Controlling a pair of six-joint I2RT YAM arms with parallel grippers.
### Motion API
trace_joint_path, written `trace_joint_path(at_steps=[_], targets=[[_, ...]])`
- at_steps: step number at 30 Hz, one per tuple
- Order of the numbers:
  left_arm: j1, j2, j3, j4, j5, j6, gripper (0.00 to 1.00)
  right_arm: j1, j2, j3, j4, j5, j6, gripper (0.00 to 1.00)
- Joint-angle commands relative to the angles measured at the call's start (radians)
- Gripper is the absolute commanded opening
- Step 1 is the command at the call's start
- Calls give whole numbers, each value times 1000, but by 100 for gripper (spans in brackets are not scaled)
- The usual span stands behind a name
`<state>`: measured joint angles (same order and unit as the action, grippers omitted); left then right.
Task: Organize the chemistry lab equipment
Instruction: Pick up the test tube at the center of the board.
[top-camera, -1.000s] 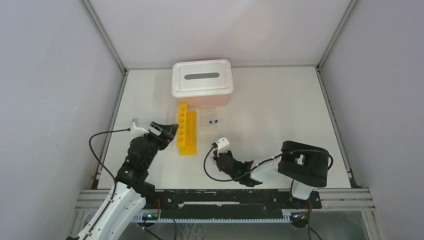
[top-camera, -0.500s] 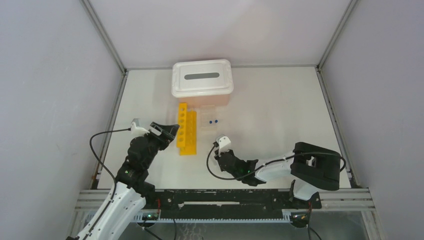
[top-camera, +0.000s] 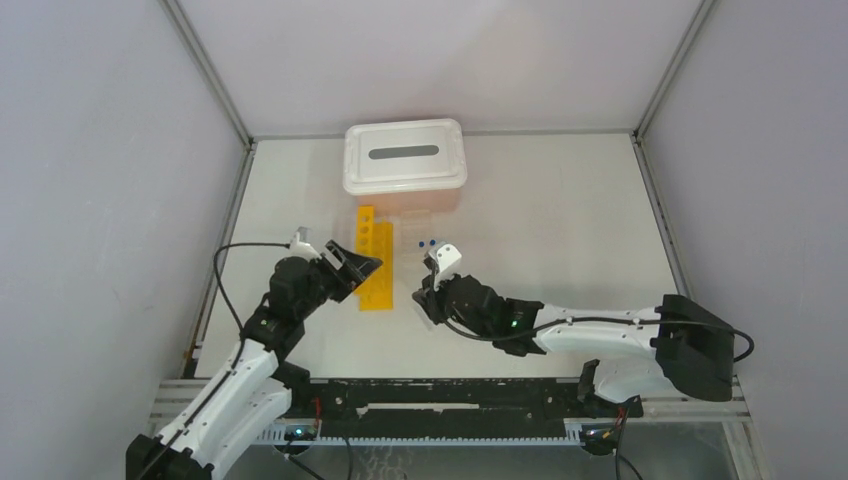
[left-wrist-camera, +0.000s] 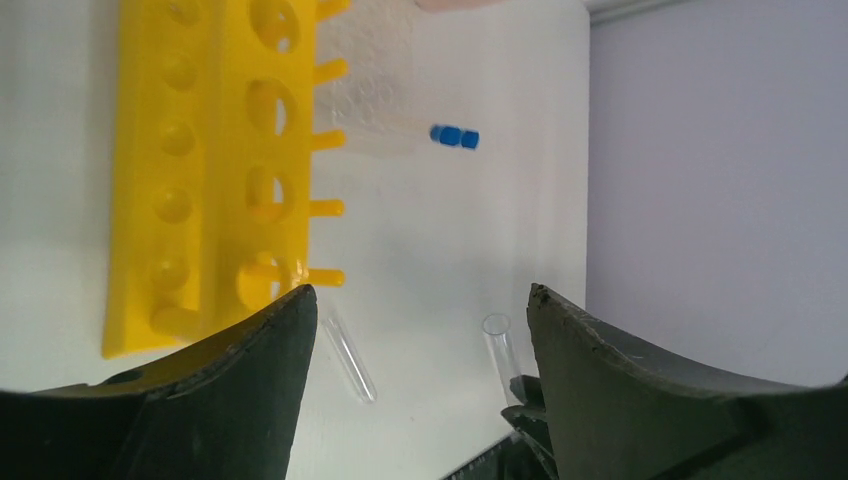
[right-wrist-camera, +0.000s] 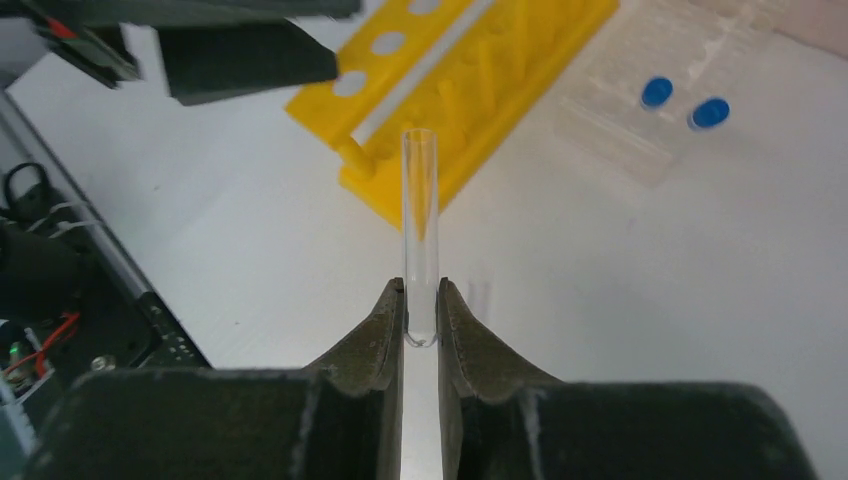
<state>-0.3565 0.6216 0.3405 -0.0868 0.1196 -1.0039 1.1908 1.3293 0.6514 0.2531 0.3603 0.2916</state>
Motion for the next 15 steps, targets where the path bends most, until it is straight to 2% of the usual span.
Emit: trace_joint_path(at_steps=[1, 15], targets=[[7, 65, 118, 73, 190, 8, 80, -26, -53, 72, -64, -123, -75, 6], [6, 78, 105, 148, 294, -52, 78, -91, -57, 148, -121, -269, -116, 5]])
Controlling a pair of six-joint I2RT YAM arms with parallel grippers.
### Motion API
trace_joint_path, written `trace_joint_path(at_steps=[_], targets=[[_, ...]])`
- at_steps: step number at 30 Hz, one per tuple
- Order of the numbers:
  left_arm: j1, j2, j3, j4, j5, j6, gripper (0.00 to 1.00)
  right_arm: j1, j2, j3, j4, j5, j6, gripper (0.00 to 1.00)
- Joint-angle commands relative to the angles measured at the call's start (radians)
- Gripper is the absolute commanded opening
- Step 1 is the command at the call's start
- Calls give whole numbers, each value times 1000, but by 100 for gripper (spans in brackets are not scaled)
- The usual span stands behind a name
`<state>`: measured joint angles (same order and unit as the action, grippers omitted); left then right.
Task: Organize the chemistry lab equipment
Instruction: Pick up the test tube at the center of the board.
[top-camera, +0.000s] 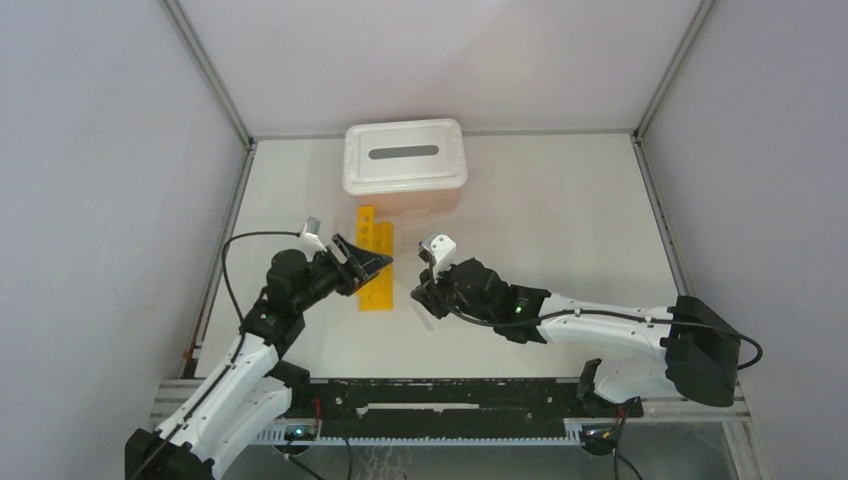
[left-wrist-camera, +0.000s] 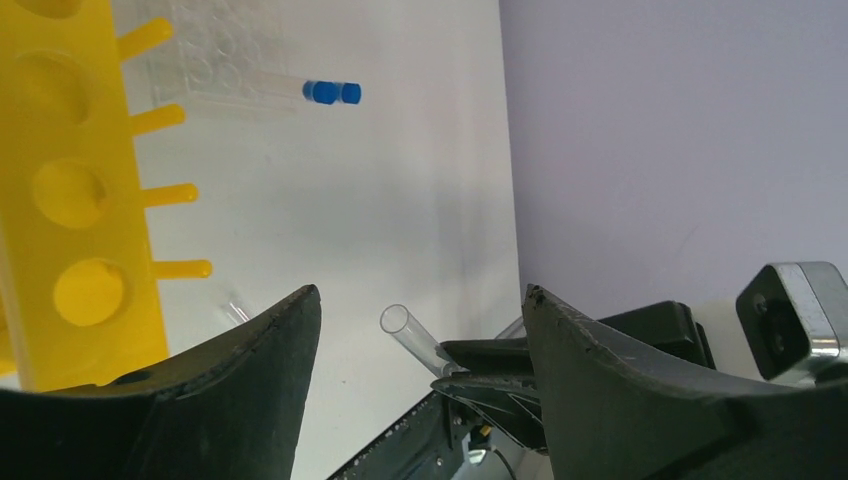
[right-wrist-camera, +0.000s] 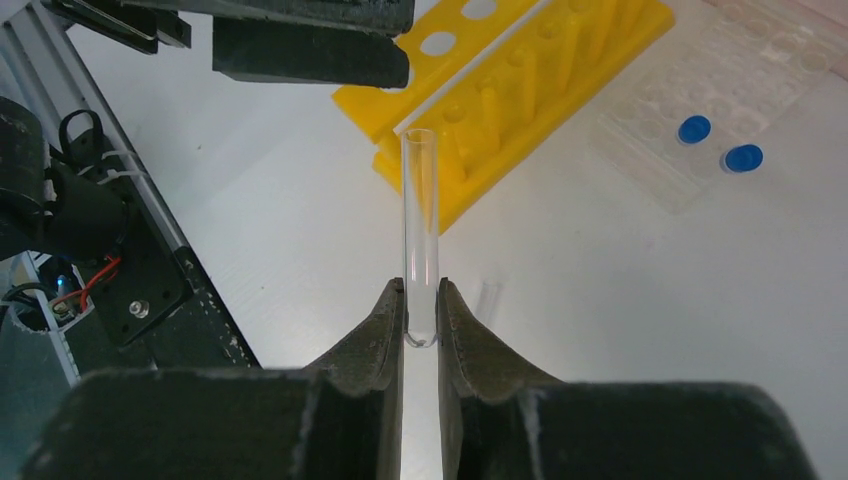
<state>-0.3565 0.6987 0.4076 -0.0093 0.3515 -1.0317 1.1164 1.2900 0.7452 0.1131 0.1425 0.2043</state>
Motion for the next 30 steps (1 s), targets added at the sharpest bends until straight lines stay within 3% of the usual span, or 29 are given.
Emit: trace_joint_path(at_steps=[1, 9, 13, 20, 30], targets=[[7, 3, 34, 76, 67, -27, 77, -22, -16, 57, 20, -61, -31, 5], [6, 4, 26, 81, 71, -8, 75, -32, -7, 100, -26, -68, -40, 5], [7, -17, -5, 109, 39, -44, 75, -24, -5, 90, -3, 24, 6, 4], [5, -76, -143, 304, -35, -215, 75, 3, 42, 89, 66, 198, 151, 0], [-35, -38, -141, 338, -76, -213, 74, 74, 102, 125, 123, 359, 321, 0]])
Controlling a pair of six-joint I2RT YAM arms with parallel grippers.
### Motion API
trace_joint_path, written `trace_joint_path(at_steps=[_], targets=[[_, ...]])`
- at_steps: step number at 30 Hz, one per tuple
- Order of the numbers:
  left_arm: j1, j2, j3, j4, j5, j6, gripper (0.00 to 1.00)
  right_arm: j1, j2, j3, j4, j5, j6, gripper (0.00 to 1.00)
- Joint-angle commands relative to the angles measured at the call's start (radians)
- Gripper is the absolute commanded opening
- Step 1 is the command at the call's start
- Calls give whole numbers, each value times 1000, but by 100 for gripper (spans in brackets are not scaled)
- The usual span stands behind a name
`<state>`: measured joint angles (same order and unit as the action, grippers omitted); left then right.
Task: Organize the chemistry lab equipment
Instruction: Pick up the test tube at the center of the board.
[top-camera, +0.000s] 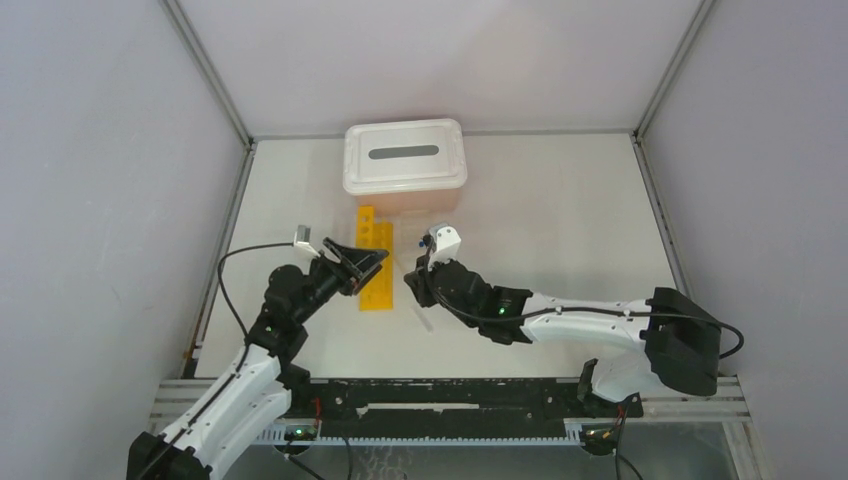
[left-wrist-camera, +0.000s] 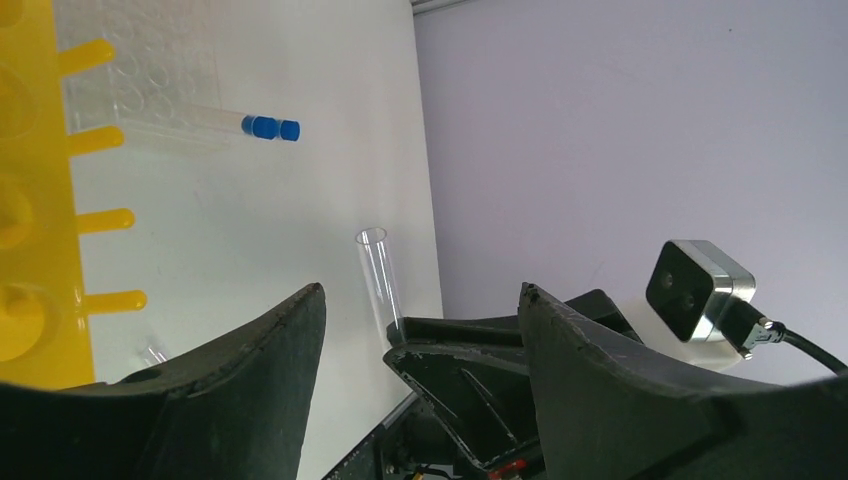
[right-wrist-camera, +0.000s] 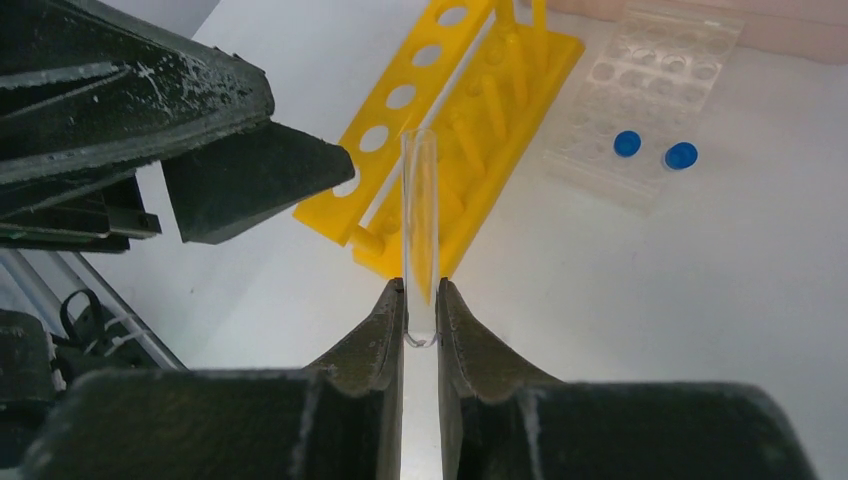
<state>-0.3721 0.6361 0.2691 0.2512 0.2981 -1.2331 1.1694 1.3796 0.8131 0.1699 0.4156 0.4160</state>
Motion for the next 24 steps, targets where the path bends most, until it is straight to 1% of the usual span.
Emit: trace_joint_path(at_steps=[1, 5, 14, 18, 21, 23, 24], targets=[[-24, 35, 2, 83, -25, -9, 74, 25, 17, 61, 66, 96, 125, 0], [-41, 71, 15, 85, -27, 13, 72, 50, 14, 63, 72, 155, 156, 0], [-47, 119, 54, 85, -21, 55, 71, 47, 29, 102, 39, 129, 191, 0], [-48, 158, 76, 86, -5, 71, 66, 45, 36, 107, 35, 116, 197, 0], [-49, 178, 87, 101, 2, 71, 60, 40, 47, 114, 29, 91, 196, 0], [-50, 191, 95, 106, 4, 71, 59, 39, 52, 115, 32, 81, 195, 0], [-50, 198, 102, 108, 6, 72, 57, 38, 54, 115, 34, 73, 195, 0]])
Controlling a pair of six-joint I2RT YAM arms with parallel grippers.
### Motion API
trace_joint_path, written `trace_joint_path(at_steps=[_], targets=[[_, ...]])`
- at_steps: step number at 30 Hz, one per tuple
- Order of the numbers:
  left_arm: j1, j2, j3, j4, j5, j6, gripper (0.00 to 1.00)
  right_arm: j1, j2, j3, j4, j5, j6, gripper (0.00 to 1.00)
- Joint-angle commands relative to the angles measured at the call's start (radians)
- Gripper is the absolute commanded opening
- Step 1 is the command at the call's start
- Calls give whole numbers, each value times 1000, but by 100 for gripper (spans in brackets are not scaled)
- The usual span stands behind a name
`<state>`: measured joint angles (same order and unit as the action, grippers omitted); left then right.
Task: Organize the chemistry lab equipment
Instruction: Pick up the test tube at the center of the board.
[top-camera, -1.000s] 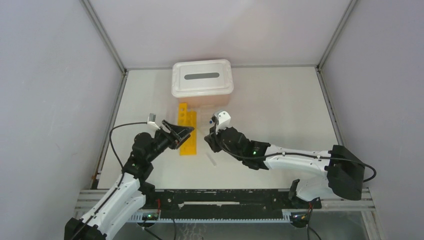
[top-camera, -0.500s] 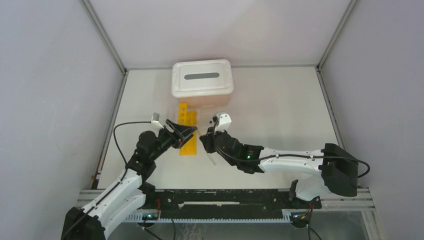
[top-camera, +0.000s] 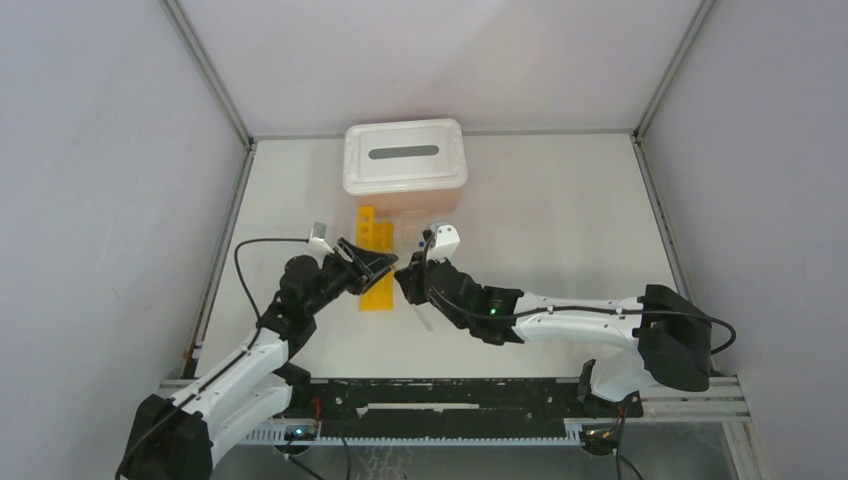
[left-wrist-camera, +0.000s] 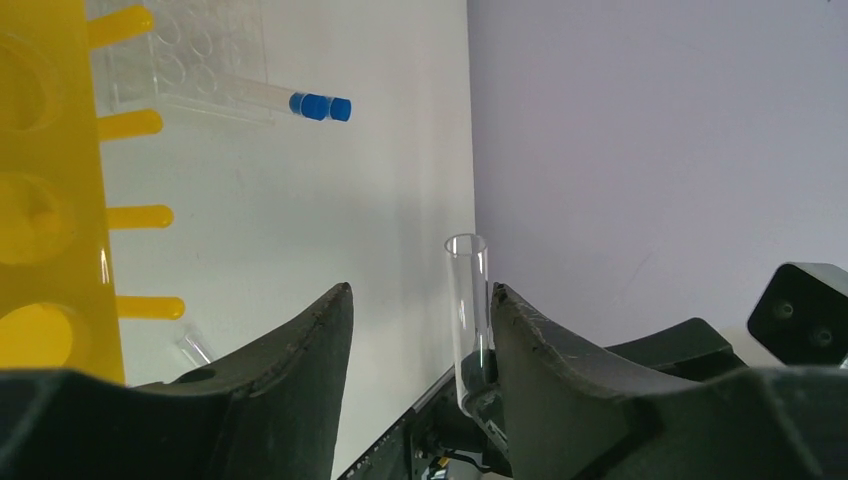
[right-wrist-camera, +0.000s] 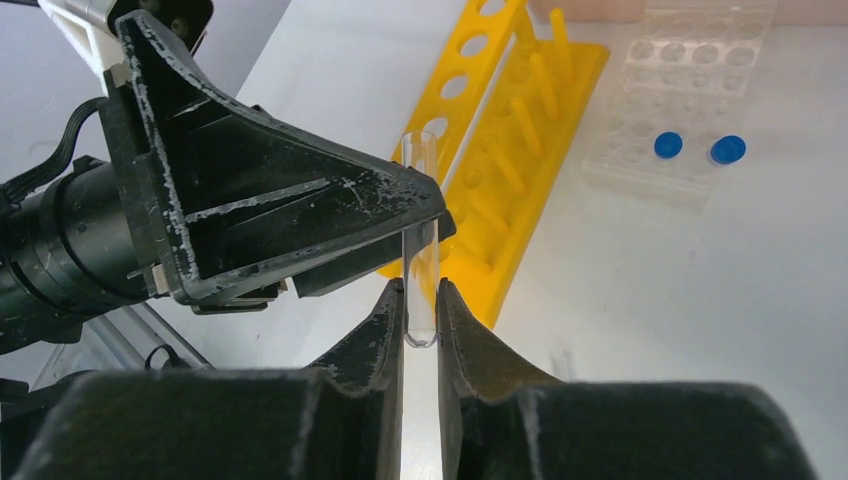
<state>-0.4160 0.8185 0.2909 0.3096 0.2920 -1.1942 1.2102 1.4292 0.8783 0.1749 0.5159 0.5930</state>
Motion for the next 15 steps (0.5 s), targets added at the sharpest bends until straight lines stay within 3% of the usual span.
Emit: trace_joint_path(at_steps=[1, 9, 15], targets=[[-6, 23, 85, 52, 14, 35, 55, -5, 6, 50, 29, -35, 17, 0], [-8, 73, 102, 97, 44, 27, 30, -27, 26, 55, 31, -68, 16, 0], [-9, 90, 108, 102, 58, 28, 26, -41, 33, 56, 42, -76, 15, 0]])
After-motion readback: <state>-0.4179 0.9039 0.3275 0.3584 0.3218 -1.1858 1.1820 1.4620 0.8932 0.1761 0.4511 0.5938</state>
